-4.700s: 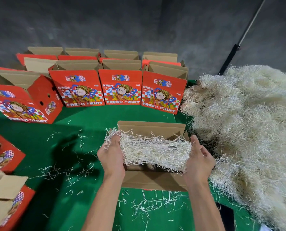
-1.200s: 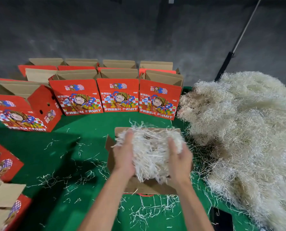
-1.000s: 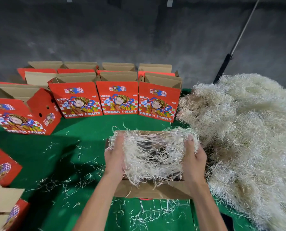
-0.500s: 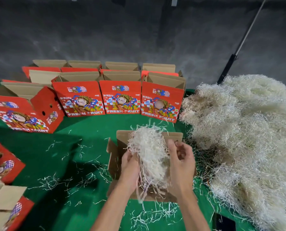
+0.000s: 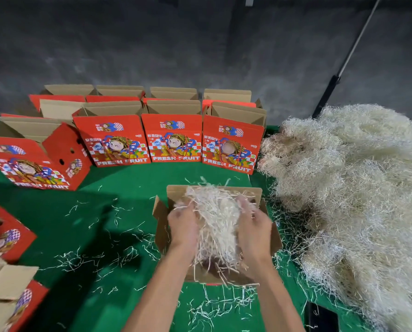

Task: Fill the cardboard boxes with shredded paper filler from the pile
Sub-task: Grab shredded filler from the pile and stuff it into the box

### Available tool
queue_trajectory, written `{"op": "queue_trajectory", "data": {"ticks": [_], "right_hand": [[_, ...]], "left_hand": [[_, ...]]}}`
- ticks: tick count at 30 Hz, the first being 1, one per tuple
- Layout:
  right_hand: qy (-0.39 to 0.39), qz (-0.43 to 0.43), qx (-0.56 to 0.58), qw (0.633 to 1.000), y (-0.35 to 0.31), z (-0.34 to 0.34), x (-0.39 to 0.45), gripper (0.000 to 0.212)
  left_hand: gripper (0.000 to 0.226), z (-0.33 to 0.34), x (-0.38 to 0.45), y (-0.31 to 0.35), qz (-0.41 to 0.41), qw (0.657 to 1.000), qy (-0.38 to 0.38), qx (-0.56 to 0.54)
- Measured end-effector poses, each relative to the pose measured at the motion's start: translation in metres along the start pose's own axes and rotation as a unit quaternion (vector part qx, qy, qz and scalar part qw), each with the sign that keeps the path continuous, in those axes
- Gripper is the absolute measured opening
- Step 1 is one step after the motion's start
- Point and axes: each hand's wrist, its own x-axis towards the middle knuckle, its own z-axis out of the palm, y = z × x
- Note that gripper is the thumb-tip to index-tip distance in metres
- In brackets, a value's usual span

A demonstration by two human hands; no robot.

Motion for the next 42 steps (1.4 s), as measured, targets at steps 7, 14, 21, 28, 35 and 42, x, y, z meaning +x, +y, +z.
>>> {"op": "queue_trajectory", "data": {"ticks": [7, 14, 21, 28, 35, 42], "right_hand": [[0.008, 0.009, -0.02, 1.0, -0.008, 0.012, -0.015, 0.083], [0.037, -0.044, -0.001, 0.998, -0.011, -0.013, 0.002, 0.052], [0.08, 0.027, 0.115, 0.99, -0.022, -0.043, 0.022, 0.051], [-0.064, 0.013, 0.12, 0.991, -0.025, -0.031, 0.02, 0.062], [-0.223, -0.075, 0.063, 0.97, -0.022, -0.023, 0.012, 0.033], [-0.036, -0.104, 0.011, 0.994, -0.009, -0.013, 0.003, 0.019]], "left_hand": [[0.076, 0.006, -0.02, -0.017, -0.014, 0.99, -0.133, 0.046], [0.089, -0.015, 0.006, -0.009, -0.018, 0.994, -0.073, 0.075], [0.053, -0.048, 0.032, 0.027, -0.046, 0.995, -0.043, -0.083], [0.08, -0.031, 0.01, 0.021, -0.074, 0.975, -0.193, -0.077], [0.109, -0.021, -0.001, 0.0, -0.003, 0.969, -0.222, 0.11], [0.076, -0.012, 0.001, 0.0, -0.041, 0.982, -0.186, -0.007]]}}
